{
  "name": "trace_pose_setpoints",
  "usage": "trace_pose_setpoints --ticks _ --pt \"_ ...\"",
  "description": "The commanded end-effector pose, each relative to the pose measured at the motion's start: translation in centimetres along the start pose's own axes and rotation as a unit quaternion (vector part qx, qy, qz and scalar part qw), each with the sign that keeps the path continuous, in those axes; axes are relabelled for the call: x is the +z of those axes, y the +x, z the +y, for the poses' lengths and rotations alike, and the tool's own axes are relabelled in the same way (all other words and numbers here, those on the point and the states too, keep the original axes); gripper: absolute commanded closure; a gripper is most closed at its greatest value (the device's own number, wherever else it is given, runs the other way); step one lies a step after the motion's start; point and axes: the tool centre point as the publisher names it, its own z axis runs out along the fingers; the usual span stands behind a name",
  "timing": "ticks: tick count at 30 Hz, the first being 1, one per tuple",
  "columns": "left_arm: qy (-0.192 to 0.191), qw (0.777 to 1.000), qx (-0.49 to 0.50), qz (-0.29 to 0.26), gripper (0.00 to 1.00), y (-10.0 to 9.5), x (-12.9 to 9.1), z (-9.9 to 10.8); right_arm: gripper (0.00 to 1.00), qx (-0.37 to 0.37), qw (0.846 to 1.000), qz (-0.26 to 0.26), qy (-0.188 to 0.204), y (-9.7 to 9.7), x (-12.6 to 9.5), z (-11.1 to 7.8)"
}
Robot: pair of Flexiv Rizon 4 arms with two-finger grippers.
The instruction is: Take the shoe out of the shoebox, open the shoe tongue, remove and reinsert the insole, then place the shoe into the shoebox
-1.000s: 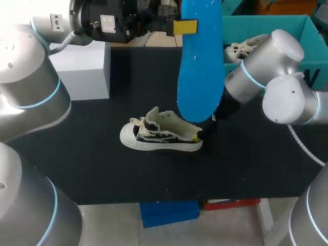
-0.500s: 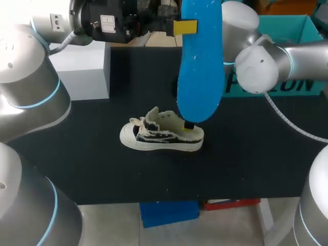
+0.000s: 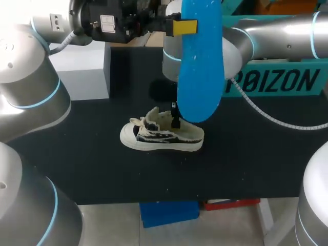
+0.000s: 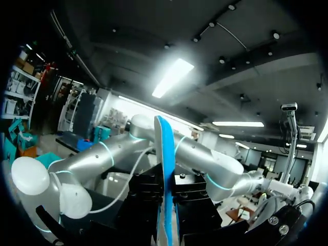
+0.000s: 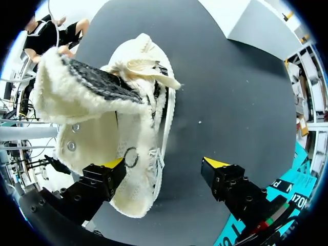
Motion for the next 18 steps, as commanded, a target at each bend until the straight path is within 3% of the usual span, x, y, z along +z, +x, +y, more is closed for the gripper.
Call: trace_pose_setpoints --ticks 1,2,7,8,18 --pt "0.0 1.0 0.0 -0.001 1.0 0.0 0.1 0.1 0.15 0.005 0.997 -0.001 0.076 -0.1 1.0 0.4" --pt "0.0 1.0 0.0 -0.001 1.0 0.0 0.1 0.1 0.38 0.007 0.997 0.0 0.072 0.0 1.2 0.3" --pt "0.0 1.0 0.0 -0.001 1.0 0.0 0.1 0.1 1.0 0.015 0.999 -0.001 0.042 0.3 2.2 0.1" --pt "0.0 1.0 0.0 -0.001 1.0 0.0 0.1 0.1 1.0 0.009 1.0 0.003 0.026 0.4 2.4 0.2" --pt "0.0 1.0 0.0 -0.001 1.0 0.0 0.1 0.1 1.0 0.009 1.0 0.003 0.026 0.4 2.4 0.2"
